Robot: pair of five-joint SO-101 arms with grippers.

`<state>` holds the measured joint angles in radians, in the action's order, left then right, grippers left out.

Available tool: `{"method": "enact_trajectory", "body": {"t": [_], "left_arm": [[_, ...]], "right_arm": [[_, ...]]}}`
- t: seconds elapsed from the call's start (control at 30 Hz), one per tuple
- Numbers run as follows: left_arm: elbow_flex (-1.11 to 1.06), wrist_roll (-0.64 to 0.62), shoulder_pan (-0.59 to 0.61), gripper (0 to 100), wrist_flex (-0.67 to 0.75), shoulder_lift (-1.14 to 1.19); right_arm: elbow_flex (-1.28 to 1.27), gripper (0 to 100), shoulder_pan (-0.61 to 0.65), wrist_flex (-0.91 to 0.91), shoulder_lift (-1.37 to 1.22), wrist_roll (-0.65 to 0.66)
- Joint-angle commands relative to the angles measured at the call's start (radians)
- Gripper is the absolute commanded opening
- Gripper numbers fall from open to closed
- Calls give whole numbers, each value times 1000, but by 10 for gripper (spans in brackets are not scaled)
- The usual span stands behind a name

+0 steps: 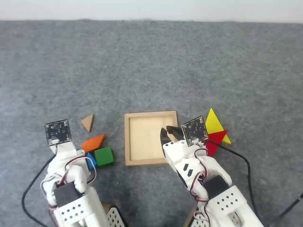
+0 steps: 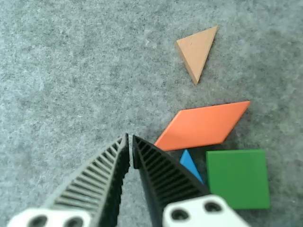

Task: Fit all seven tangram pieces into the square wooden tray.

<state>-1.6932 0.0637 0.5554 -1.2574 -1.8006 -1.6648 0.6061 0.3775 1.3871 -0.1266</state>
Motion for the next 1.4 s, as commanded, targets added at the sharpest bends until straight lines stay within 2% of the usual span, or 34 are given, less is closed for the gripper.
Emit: {"method": "enact_trajectory", "body": {"t": [0.0,0.27,0.43,0.63,0.83,0.93,1.07,1.23,1.37], "left_arm": [[12,5,-8,13,-5,-17],[12,5,-8,13,-5,-17],[12,5,-8,13,-5,-17],[12,5,-8,13,-5,-17],[12,5,-8,13,-5,-17],[12,5,-8,13,-5,-17],[12,5,-8,13,-5,-17],[12,5,-8,13,-5,-17],[12,5,-8,13,-5,-17]], "right_arm": [[80,69,4,22,10,3],[213,69,-19,265,10,64],[253,69,-105,309,10,77],[322,69,-116,432,8,77],[333,69,-119,443,8,78],[367,69,-171,470,-5,78],[489,69,-275,527,-150,78],[651,69,-398,533,-463,166],[784,70,-498,535,-708,172]]}}
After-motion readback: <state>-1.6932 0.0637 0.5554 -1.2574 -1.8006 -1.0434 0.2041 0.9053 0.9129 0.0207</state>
